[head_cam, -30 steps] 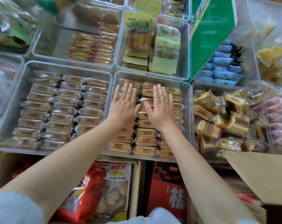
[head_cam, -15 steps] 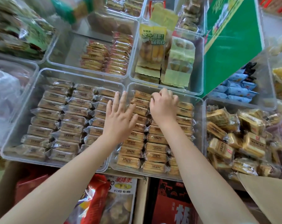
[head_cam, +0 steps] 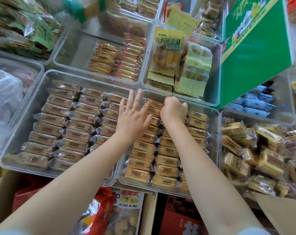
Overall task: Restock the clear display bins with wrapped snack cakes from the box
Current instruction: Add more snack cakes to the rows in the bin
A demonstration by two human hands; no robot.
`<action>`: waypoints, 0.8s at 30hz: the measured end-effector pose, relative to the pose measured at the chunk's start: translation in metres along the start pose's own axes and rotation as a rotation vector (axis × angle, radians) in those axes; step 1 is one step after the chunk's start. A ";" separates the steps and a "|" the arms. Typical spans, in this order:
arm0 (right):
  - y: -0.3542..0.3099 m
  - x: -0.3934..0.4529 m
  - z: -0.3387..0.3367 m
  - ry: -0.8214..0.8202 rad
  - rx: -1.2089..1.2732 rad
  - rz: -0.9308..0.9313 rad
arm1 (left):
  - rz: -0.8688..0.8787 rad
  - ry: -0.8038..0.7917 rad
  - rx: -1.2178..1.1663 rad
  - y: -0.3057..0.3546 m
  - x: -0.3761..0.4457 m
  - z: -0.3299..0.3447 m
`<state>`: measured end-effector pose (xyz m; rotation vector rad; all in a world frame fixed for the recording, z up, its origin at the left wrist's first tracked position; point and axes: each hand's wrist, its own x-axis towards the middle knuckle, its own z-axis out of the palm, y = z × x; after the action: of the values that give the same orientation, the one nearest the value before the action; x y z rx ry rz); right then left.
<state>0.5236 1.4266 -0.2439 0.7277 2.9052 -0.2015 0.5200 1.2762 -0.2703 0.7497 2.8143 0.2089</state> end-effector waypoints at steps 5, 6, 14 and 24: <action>0.014 -0.007 0.023 0.086 0.445 0.066 | -0.003 0.018 0.009 0.000 0.000 0.002; 0.015 -0.009 0.026 0.089 0.510 0.082 | -0.006 0.023 0.017 0.000 0.000 0.003; 0.014 -0.005 0.035 0.112 0.573 0.088 | -0.077 0.004 0.046 0.001 0.007 0.004; 0.017 -0.026 0.022 0.031 0.294 -0.062 | -0.095 0.000 0.052 0.002 0.015 0.000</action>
<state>0.5563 1.4261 -0.2631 0.6853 2.9634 -0.6403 0.5084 1.2856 -0.2727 0.6244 2.8573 0.1205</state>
